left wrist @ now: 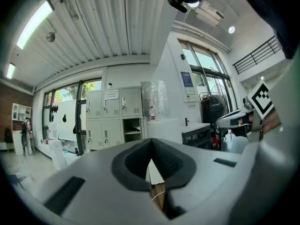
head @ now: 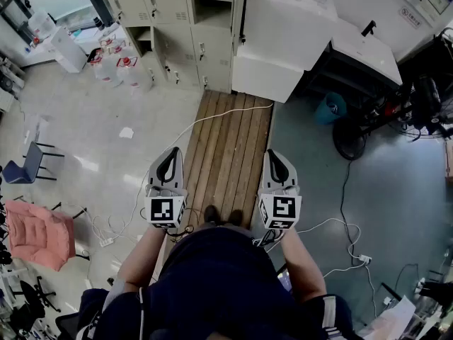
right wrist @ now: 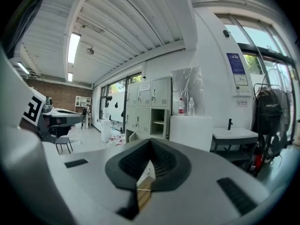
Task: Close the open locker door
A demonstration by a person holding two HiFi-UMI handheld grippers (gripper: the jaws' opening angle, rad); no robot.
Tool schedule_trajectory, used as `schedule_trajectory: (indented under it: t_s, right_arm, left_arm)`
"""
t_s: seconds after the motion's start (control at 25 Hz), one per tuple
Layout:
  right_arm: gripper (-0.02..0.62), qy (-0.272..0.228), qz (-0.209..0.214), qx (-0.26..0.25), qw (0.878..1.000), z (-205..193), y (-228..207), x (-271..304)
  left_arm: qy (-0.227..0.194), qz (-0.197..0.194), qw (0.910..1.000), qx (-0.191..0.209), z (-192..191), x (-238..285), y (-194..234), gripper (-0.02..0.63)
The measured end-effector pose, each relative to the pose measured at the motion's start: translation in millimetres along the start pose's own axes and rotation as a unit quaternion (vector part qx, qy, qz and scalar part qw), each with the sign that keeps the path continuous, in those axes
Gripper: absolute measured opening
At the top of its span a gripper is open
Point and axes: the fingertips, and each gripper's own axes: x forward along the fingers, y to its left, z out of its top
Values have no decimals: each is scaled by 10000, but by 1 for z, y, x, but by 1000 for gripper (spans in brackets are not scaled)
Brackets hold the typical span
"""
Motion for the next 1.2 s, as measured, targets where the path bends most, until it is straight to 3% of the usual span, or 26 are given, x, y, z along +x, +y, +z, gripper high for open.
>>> schedule_trajectory:
  t_s: [0.88,1.2]
  right_arm:
    - [-2,-125,129,91,9998,1,-2,13]
    - [214,-274,346,104,9990,11,3,25]
  left_arm:
    - [53,17,10000,58,-5,6,5,3]
    - [80,12,9999,96,-8,9,16,3]
